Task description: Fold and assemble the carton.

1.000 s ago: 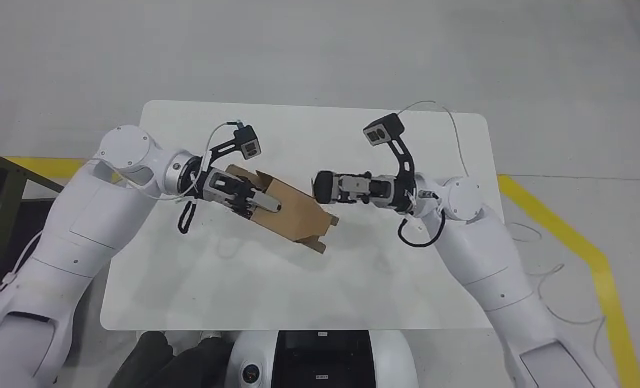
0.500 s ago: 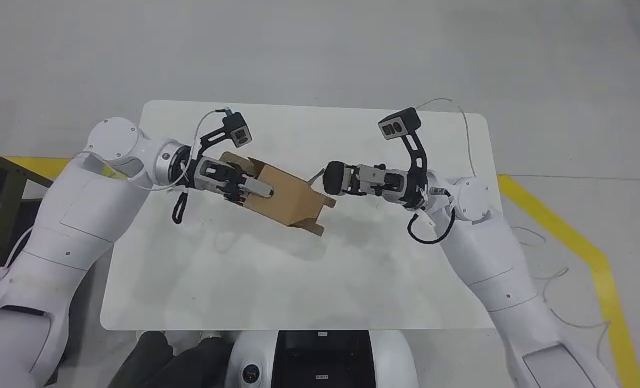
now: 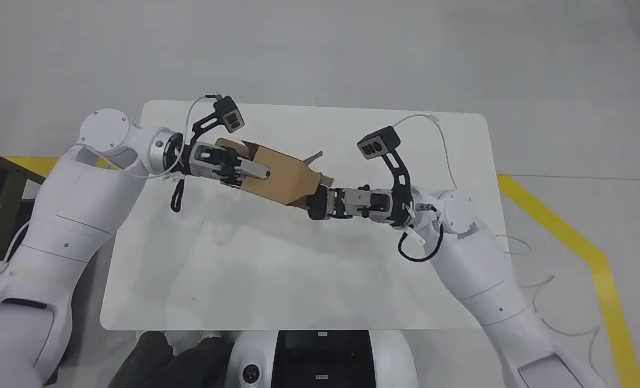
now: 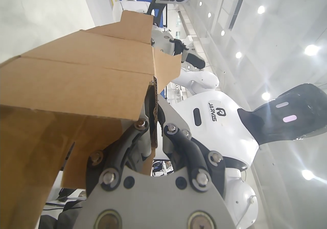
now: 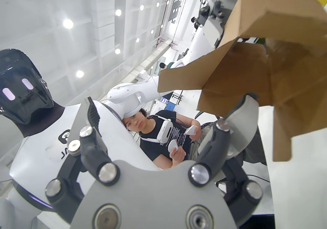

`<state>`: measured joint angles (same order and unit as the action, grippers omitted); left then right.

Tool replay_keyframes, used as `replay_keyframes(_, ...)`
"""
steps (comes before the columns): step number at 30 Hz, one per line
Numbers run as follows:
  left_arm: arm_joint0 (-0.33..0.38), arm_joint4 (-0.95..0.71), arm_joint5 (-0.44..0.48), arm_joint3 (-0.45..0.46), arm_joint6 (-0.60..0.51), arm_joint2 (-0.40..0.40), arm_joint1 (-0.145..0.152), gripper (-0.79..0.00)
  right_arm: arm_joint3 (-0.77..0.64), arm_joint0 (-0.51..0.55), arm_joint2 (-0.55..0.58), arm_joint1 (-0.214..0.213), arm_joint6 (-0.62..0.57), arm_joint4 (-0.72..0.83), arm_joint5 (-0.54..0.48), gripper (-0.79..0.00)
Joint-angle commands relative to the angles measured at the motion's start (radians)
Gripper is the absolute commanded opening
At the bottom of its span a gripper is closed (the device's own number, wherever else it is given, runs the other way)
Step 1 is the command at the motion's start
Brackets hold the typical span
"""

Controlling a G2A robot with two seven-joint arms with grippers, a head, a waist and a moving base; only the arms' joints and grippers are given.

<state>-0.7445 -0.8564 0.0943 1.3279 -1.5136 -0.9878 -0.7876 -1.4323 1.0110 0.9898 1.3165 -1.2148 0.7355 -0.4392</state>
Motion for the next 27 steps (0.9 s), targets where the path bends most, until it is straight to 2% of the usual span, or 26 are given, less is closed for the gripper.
replay_keyframes(1, 0.001, 0.01, 0.002, -0.004, 0.01, -0.004, -0.002, -0.785, 0.0, -0.002, -0.016, 0.004, -0.016, 0.015, 0.002, 0.0)
replay_keyframes(16, -0.002, 0.035, -0.007, 0.007, 0.049, -0.023, -0.016, -0.785, 0.023, -0.036, -0.127, 0.038, -0.008, 0.009, -0.018, 0.0)
replay_keyframes(22, -0.014, 0.034, -0.009, 0.015, 0.034, -0.034, -0.019, -0.785, 0.043, -0.055, -0.137, 0.049, 0.02, -0.024, -0.077, 0.0)
replay_keyframes(27, -0.023, 0.025, -0.016, -0.007, 0.025, -0.048, -0.02, -0.785, 0.029, -0.043, -0.12, 0.044, 0.023, -0.048, -0.077, 0.0)
